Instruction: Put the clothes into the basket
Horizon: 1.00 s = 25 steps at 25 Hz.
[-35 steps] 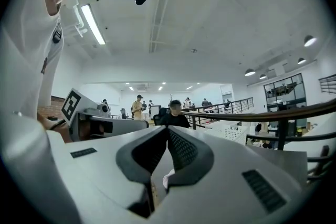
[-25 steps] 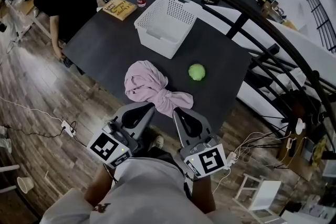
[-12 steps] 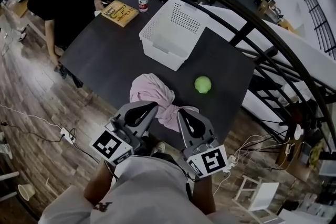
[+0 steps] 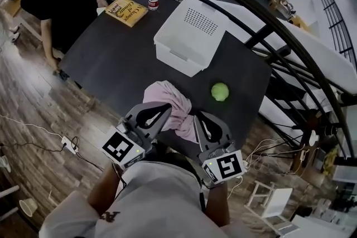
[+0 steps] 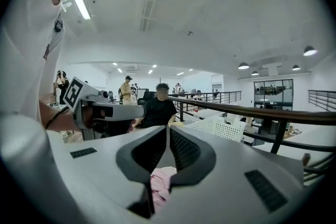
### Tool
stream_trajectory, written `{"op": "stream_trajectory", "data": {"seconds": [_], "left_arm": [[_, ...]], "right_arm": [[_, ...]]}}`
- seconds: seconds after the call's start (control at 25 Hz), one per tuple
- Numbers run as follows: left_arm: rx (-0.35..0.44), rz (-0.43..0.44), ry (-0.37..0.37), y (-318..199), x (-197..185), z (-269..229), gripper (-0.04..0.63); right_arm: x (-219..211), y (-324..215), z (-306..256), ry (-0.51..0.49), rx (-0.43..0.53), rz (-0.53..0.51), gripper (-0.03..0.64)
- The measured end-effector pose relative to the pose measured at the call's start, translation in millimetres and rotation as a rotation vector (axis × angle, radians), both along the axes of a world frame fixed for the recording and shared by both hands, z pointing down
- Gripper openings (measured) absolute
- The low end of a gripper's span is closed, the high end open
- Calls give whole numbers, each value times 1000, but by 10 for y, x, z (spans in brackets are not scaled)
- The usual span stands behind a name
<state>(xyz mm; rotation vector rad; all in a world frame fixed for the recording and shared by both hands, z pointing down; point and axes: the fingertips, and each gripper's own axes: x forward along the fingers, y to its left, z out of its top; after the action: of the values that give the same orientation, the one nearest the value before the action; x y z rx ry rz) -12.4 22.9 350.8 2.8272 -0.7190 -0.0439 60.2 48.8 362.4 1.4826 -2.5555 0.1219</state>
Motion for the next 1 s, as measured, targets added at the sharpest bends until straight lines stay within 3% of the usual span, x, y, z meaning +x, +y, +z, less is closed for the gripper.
{"op": "stream_trajectory", "data": {"seconds": [0.28,0.56,1.0], "left_arm": [[-72,-19,-44,-148,-87,347,3],[-111,-109,-83,-228,-271,627,3],[-215,-162,-153,-71,-227,1102,3]], "right_arm": [[-73,-278,506,140,-151,-70,21],[-269,-392,1236,300,-294,-203,28],[-414,-175,2008,540,-474,-456,239]]}}
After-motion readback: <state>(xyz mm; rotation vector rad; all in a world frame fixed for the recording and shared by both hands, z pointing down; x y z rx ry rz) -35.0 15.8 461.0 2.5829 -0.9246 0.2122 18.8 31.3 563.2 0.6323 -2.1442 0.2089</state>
